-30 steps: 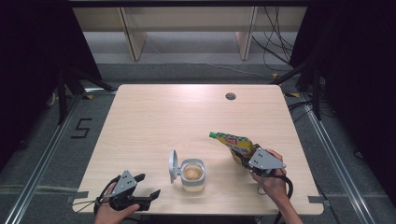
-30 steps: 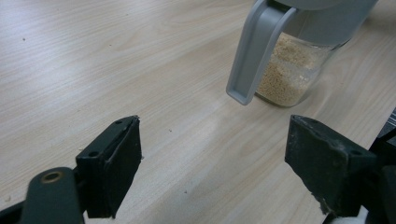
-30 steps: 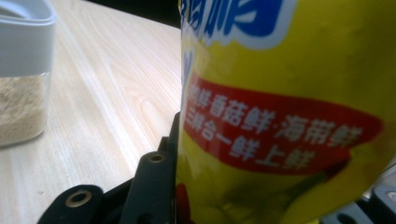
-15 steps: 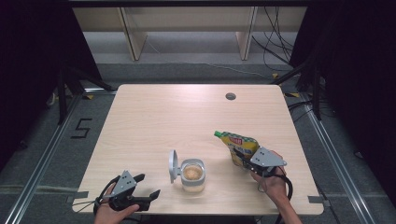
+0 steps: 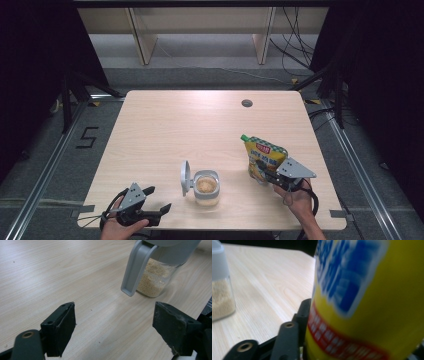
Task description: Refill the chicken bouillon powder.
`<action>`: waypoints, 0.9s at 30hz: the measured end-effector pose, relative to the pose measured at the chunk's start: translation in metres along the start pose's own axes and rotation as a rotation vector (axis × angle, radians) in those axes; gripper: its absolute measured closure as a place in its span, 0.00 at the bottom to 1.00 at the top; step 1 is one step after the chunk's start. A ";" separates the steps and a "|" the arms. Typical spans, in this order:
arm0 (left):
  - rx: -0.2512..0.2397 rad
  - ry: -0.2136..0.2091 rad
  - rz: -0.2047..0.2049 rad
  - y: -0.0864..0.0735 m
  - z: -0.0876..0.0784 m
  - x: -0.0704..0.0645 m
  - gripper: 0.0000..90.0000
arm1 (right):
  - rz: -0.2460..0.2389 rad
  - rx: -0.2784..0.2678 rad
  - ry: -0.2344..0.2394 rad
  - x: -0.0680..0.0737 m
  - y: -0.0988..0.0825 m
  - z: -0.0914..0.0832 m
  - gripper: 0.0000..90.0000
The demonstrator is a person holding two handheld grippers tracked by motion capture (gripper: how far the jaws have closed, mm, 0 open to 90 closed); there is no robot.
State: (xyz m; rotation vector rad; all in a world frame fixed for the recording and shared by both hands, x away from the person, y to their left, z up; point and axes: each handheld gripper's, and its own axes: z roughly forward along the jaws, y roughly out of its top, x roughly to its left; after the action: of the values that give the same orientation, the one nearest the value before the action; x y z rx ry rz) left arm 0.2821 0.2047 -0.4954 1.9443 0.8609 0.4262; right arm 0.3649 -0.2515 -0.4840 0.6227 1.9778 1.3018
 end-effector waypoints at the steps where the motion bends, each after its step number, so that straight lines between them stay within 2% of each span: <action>1: 0.003 0.001 -0.012 0.000 0.000 -0.001 0.20 | 0.048 0.011 0.006 0.001 0.000 -0.002 0.63; 2: 0.004 0.001 -0.001 0.000 0.000 0.000 0.20 | 0.033 -0.003 -0.013 0.000 0.000 -0.004 0.61; 4: 0.003 0.000 -0.016 0.000 0.000 -0.001 0.20 | 0.041 0.000 -0.014 0.000 0.000 -0.005 0.59; 5: 0.004 0.002 -0.014 0.000 -0.001 -0.001 0.20 | 0.081 0.017 -0.030 0.001 0.000 -0.007 0.54; 8: 0.005 0.001 -0.018 -0.001 -0.001 0.000 0.20 | 0.091 0.024 -0.030 0.000 -0.001 -0.009 0.52; 9: 0.008 0.006 -0.039 -0.001 0.000 -0.001 0.20 | 0.098 0.032 -0.039 -0.001 -0.001 -0.010 0.50; 10: 0.001 0.005 -0.016 -0.001 0.000 0.000 0.20 | 0.112 0.039 -0.042 0.000 -0.001 -0.012 0.47; 11: 0.008 0.007 -0.025 -0.001 -0.001 0.000 0.20 | 0.152 0.043 -0.029 0.000 -0.002 -0.016 0.45; 12: 0.004 0.006 -0.041 -0.001 0.000 -0.001 0.20 | 0.160 0.051 -0.033 0.001 -0.002 -0.019 0.45; 13: -0.001 0.003 -0.022 -0.001 0.000 0.000 0.20 | 0.163 0.052 -0.034 0.002 -0.001 -0.022 0.44; 14: -0.001 0.003 -0.022 -0.001 0.000 0.000 0.20 | 0.163 0.052 -0.034 0.002 -0.001 -0.022 0.44; 16: 0.003 0.003 -0.043 -0.001 0.000 -0.002 0.20 | 0.172 0.050 -0.017 0.006 0.000 -0.025 0.42; 17: -0.001 0.000 -0.013 0.000 0.000 0.000 0.20 | 0.140 0.055 -0.019 0.008 0.001 -0.027 0.41; 20: 0.005 0.006 -0.038 -0.001 0.000 -0.001 0.20 | 0.144 0.073 -0.031 0.010 0.002 -0.031 0.39; 21: -0.002 0.003 -0.020 -0.001 0.000 0.000 0.20 | 0.174 0.073 -0.037 0.014 0.002 -0.034 0.38; 22: 0.001 0.007 -0.040 -0.001 0.000 -0.001 0.20 | 0.174 0.073 -0.037 0.014 0.002 -0.034 0.38; 23: 0.007 0.007 -0.042 -0.001 0.000 -0.001 0.20 | 0.200 0.075 -0.025 0.014 0.001 -0.038 0.36; 24: 0.007 0.007 -0.042 -0.001 0.000 -0.001 0.20 | 0.200 0.075 -0.025 0.014 0.001 -0.038 0.36; 25: 0.006 0.005 -0.017 0.000 0.000 0.000 0.20 | 0.232 0.096 -0.014 0.015 0.000 -0.042 0.36; 26: 0.003 0.003 -0.043 -0.001 0.001 -0.002 0.20 | 0.232 0.096 -0.014 0.015 0.000 -0.042 0.36; 27: 0.002 0.002 -0.044 -0.001 0.001 -0.002 0.20 | 0.254 0.106 -0.009 0.016 0.000 -0.047 0.35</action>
State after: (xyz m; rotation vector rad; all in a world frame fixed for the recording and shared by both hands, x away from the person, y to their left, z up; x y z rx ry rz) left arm 0.2810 0.2032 -0.4963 1.9237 0.9042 0.4012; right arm 0.3186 -0.2686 -0.4759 0.9548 2.0198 1.3441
